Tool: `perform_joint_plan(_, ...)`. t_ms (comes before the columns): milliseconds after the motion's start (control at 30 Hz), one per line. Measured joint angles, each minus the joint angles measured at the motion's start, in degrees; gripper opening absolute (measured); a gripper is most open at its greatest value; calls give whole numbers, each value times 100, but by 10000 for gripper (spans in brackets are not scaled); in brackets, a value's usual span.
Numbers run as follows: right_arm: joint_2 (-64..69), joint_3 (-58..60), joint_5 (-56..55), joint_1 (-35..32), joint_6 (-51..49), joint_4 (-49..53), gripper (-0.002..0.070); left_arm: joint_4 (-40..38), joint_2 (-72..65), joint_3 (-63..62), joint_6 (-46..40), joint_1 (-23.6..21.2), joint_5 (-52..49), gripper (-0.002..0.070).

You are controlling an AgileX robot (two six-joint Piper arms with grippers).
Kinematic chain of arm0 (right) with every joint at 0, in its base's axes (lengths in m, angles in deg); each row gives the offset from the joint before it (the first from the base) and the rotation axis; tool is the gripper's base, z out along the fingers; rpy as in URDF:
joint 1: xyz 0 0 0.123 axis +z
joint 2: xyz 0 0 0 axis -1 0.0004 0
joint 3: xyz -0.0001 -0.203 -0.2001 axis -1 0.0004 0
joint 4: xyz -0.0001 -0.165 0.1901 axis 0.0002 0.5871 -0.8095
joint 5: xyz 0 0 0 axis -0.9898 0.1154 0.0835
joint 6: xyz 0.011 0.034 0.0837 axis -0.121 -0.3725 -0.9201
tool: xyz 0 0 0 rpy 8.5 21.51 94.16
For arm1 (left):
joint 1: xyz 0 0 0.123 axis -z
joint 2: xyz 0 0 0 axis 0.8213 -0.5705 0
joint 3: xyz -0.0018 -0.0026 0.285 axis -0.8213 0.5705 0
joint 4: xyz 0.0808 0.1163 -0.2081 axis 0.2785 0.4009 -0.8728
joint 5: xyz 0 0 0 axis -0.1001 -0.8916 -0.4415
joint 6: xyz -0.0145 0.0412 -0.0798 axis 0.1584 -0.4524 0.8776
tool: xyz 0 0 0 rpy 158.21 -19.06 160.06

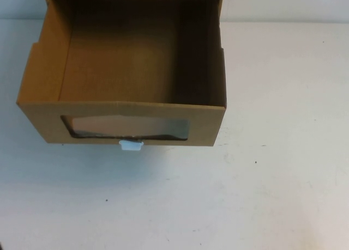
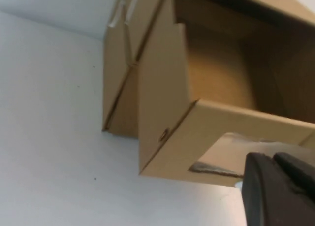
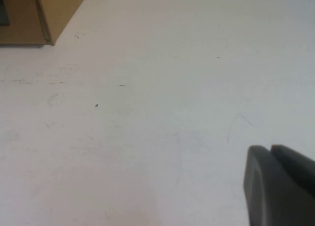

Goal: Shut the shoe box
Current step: Press the shoe box with left arm

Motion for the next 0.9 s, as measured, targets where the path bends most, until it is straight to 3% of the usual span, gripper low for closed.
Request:
perform_joint_plan(300, 0, 0, 0, 0, 0, 0, -13, -37, -2992, -3318, -1687, 263, -1106, -6)
perform_joint_plan(533, 0, 0, 0, 0, 0, 0, -13, -666, -5053, -5680, -3077, 252, -1708, -6)
perform_joint_plan(633, 0, 0, 0, 0, 0, 0, -13, -1224, -5813, -6383, -3588, 43, -1940, -6)
perform_joint_plan(800, 0, 0, 0, 0, 0, 0, -13, -2768, -6944, -7283, -4467, -725, -2269, -6)
perform_joint_plan(900, 0, 0, 0, 0, 0, 0, -13, -3151, -7580, -7706, -4663, -999, -2419, -6)
